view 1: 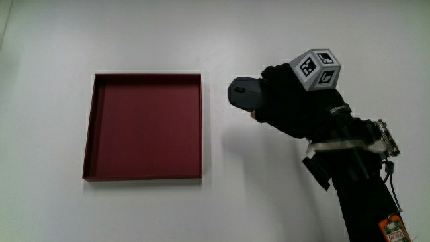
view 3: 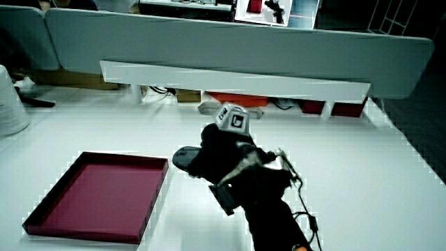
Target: Place mouse on desk
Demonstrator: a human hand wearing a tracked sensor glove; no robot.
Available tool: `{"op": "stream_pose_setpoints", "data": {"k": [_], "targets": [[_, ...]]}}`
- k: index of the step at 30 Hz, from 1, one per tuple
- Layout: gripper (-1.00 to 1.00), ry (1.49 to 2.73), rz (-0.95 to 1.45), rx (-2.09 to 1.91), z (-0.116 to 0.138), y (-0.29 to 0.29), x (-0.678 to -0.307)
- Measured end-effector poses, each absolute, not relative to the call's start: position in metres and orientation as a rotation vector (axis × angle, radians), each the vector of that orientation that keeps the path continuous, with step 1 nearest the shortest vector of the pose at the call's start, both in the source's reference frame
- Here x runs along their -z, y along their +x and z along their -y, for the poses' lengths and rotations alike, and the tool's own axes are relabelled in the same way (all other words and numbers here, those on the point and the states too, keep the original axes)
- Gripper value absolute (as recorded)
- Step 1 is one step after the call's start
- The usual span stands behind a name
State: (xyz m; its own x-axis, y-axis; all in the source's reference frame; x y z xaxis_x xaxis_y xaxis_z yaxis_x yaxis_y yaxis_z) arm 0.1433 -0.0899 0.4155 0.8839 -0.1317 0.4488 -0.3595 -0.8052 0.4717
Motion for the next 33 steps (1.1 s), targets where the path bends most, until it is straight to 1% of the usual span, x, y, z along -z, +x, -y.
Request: {"op": "stream_pose_setpoints", "data": {"k": [7,10,17,28,33], "targets": [[0.0,2.431,0.215,-0.548,0.097,0.168,-0.451],[0.0,2.43,0.176,-0.521,0.097,0.173,-0.466],[0.0,2.375,0.129,-0.495,0.093,0.177,-0.495],[0.0,2.361,0.086,-0.441,0.087,0.178,-0.522],[0.0,2.351,0.078,-0.443,0.086,0.179,-0.524]]}}
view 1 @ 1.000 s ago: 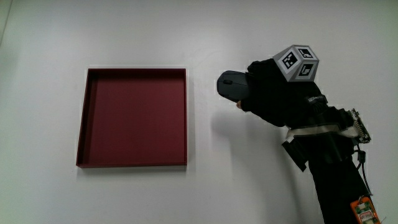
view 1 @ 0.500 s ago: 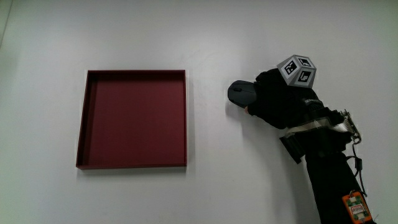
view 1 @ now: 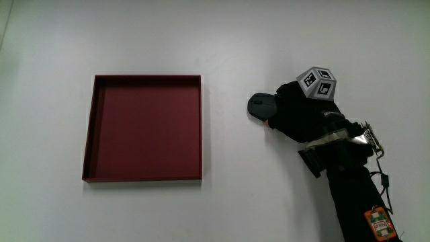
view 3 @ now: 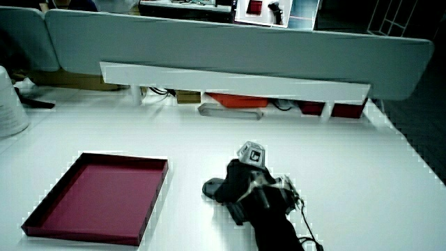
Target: Place mouse on desk
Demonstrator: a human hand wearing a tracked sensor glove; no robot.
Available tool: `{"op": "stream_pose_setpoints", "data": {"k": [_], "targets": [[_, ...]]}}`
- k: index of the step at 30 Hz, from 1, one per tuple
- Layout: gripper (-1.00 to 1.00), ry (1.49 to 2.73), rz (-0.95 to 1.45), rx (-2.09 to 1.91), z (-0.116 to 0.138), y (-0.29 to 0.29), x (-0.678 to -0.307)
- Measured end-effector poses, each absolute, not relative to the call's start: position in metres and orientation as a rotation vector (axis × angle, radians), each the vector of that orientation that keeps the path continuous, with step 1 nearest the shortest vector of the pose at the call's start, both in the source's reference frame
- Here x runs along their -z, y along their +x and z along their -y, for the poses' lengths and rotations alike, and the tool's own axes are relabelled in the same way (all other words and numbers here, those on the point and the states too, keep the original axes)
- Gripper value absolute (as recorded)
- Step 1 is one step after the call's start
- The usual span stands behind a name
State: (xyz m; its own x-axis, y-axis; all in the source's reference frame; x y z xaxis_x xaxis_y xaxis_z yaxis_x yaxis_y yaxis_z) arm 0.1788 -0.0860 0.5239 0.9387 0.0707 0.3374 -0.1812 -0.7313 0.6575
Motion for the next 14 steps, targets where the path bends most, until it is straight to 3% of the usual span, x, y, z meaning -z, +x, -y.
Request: {"op": "stream_pose_setpoints", "data": {"k": [9,14], "targets": [[-0.53,2.249,0.058,-0.441,0.084,0.184,-0.528],[-0.87,2.319,0.107,-0.447,0.072,0.184,-0.499]]}}
